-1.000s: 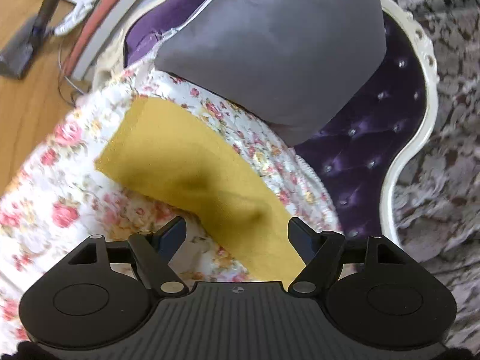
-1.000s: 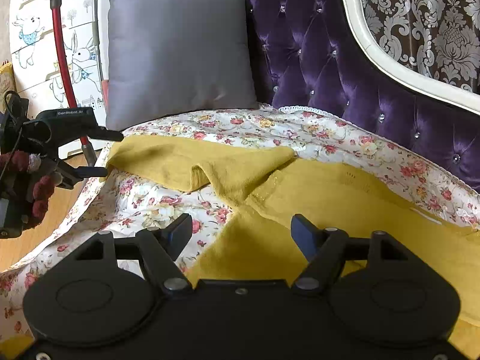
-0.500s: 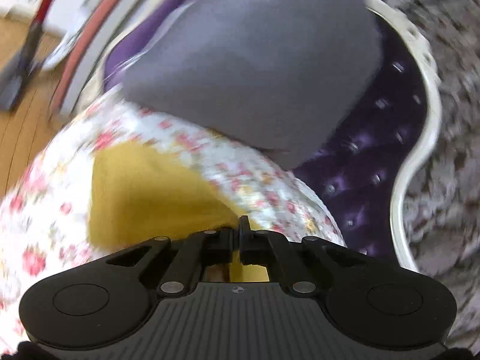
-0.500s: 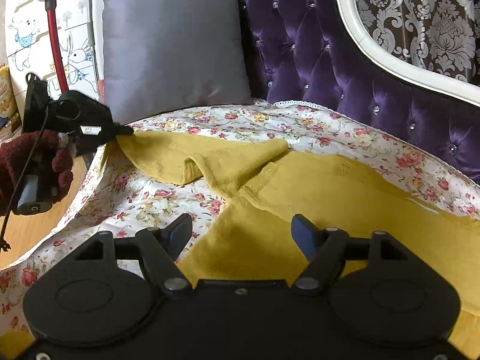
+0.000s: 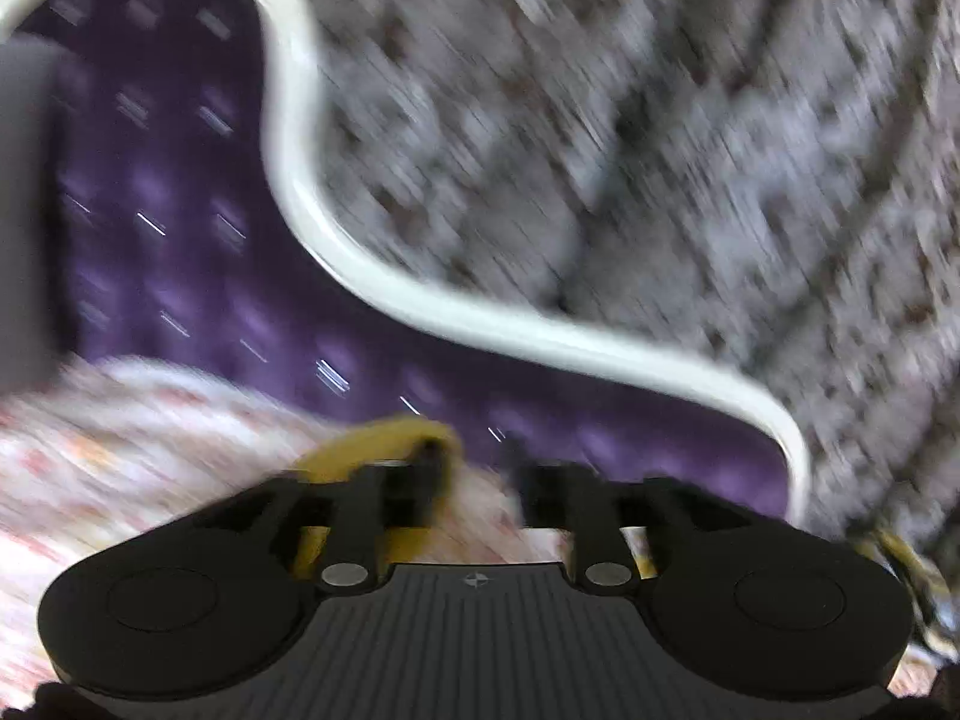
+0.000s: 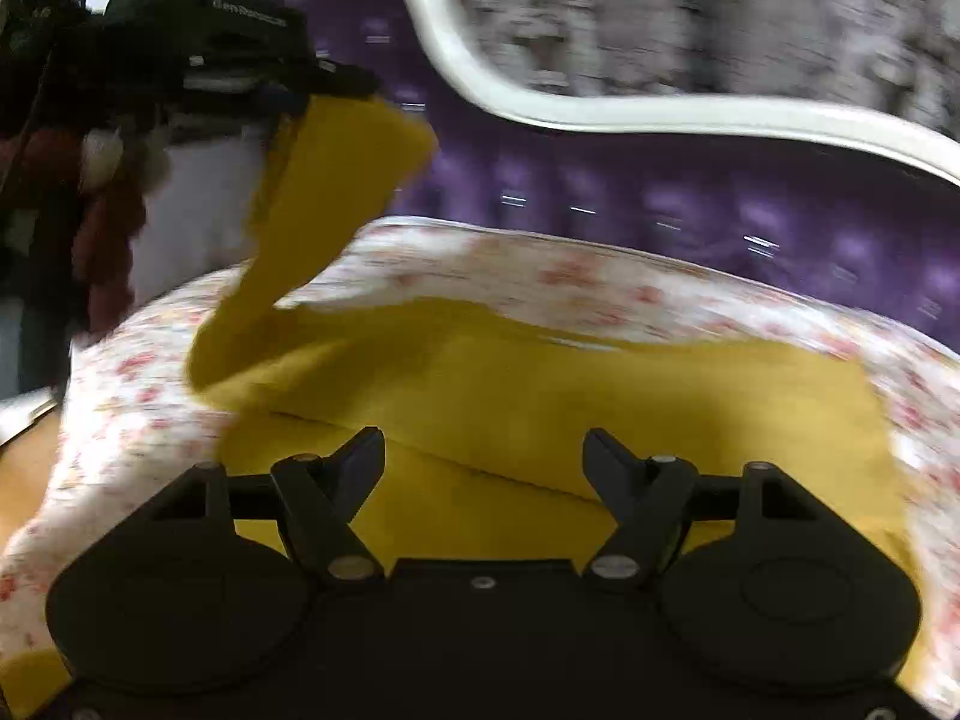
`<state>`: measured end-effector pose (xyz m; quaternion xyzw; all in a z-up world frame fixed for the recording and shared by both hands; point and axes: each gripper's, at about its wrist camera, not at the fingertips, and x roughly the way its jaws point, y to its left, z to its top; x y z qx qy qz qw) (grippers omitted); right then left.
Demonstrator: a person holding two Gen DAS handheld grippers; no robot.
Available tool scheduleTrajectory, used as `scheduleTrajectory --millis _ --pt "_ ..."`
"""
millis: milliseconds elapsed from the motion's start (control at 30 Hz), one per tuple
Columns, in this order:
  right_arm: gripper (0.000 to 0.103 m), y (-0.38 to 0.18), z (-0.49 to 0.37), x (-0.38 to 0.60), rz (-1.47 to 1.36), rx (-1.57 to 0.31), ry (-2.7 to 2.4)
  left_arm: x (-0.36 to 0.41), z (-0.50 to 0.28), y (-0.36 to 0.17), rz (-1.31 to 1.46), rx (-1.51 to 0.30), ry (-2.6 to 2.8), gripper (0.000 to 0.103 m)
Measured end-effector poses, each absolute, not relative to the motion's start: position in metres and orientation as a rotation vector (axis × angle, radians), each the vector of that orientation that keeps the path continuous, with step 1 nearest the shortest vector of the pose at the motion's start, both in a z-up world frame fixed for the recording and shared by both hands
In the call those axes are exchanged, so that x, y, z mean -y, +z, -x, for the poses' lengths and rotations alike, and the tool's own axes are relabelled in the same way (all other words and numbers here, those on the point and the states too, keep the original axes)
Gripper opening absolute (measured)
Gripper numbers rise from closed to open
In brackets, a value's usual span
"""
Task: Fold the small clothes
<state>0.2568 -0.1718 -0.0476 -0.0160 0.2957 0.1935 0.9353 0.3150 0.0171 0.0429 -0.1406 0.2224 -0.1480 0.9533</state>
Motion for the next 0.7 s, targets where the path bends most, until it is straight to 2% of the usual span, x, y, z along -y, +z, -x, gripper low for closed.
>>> scheduleTrajectory --millis 33,67,200,367,667,700 --pt "0.075 -0.048 -0.258 0.183 0.025 -0.613 0.362 0.0 -0.32 0.034 0.268 -0.498 -0.332 0.073" --pt "0.075 -0.05 -0.26 0.194 0.015 -0.624 0.329 0.015 -0.322 0.024 0.247 -0.537 -0.364 0.075" --pt "0.075 -0.05 -0.264 0.229 -0.026 -0.664 0.223 0.048 -0.302 -0.004 0.2 -0.618 -0.429 0.075" --pt "0.075 -0.045 -0.276 0.244 -0.041 -0.663 0.17 0.029 -0.262 -0.026 0.238 -0.686 -0.422 0.08" --pt "0.074 -0.053 -0.321 0.198 -0.029 -0.654 0.35 -0.017 -0.229 -0.066 0.205 -0.794 -0.227 0.08" --pt "0.074 -0.055 -0.324 0.187 0.006 -0.652 0.36 -0.02 -0.226 -0.071 0.212 -0.763 -0.242 0.08"
